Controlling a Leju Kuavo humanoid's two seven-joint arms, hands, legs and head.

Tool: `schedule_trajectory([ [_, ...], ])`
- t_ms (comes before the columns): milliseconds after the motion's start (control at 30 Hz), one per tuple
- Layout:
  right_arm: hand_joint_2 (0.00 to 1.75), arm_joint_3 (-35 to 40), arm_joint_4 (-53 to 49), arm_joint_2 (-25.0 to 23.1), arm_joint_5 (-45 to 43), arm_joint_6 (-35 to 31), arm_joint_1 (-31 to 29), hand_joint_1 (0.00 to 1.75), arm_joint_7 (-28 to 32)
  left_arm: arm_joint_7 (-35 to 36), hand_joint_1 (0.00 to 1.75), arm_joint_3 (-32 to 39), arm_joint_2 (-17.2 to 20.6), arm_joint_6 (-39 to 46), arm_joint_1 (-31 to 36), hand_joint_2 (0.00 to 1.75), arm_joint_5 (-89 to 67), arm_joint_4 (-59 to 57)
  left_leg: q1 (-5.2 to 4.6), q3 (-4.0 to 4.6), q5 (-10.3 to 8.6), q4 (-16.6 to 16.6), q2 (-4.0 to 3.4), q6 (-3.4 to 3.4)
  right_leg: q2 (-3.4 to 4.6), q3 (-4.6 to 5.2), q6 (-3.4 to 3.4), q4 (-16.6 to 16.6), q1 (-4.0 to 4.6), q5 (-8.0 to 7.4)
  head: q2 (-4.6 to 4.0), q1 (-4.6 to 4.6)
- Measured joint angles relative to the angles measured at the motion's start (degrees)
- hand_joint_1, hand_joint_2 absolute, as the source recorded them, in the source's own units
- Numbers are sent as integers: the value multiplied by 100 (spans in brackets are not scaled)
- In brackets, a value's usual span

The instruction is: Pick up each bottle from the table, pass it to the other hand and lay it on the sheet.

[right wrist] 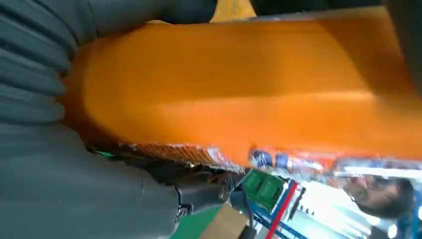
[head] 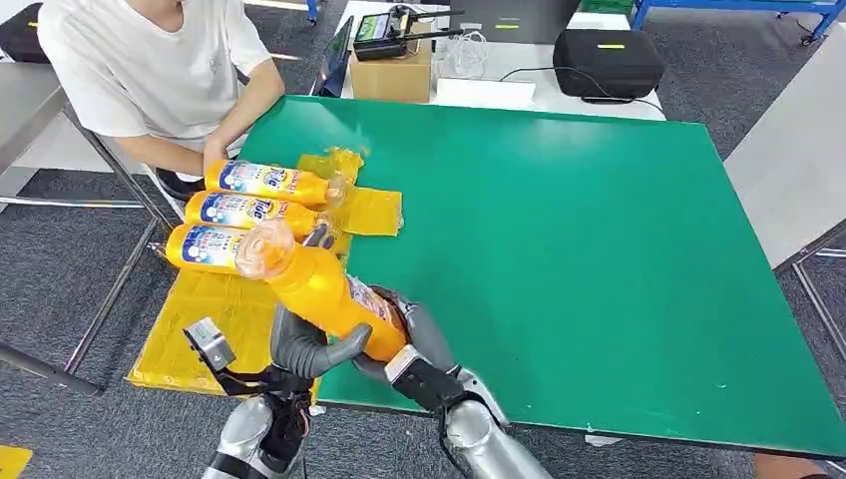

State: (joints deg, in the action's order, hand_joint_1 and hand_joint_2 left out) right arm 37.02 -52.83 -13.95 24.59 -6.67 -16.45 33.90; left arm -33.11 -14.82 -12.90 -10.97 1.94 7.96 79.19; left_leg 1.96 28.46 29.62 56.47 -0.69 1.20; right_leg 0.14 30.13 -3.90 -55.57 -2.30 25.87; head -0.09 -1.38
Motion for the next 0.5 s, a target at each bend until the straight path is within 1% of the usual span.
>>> schedule_trajectory([
  [233, 175, 83, 197, -26, 59, 2, -100, 175, -46, 0, 0, 48, 4, -50, -66, 175, 8, 64, 0, 0, 0, 0, -1, 0, 0, 2, 0, 0, 0, 0, 0, 2],
  [300, 175, 83, 243, -28, 125, -2, -123, 175, -76, 153, 0, 55, 2, -171, -74, 175, 186, 64, 0, -1, 0, 0, -1, 0, 0, 2, 0, 1, 0, 0, 0, 2],
  [400, 175, 83, 298, -22, 219, -63, -130, 175, -81, 759, 0, 87, 4, -348, -62, 175, 678, 33, 0, -2, 0, 0, -2, 0, 1, 2, 0, 1, 0, 0, 0, 2],
  [433, 175, 83, 313, -17, 236, -83, -130, 175, -83, 904, 152, 90, 4, -382, -53, 175, 762, -8, 0, -2, 0, 0, -2, 0, 1, 2, 0, 1, 0, 0, 0, 2],
  [467, 175, 83, 324, -13, 264, -116, -131, 175, -83, 979, 175, 85, 13, -398, -37, 175, 784, -46, 0, -2, 0, 0, -2, 0, 1, 1, 0, 1, 0, 0, 0, 4],
  [500, 175, 83, 330, -9, 297, -129, -132, 175, -81, 1025, 175, 76, 20, -402, -18, 175, 802, -85, 0, -2, 0, 0, -2, 0, 1, 2, 0, 0, 0, 0, 0, 4],
])
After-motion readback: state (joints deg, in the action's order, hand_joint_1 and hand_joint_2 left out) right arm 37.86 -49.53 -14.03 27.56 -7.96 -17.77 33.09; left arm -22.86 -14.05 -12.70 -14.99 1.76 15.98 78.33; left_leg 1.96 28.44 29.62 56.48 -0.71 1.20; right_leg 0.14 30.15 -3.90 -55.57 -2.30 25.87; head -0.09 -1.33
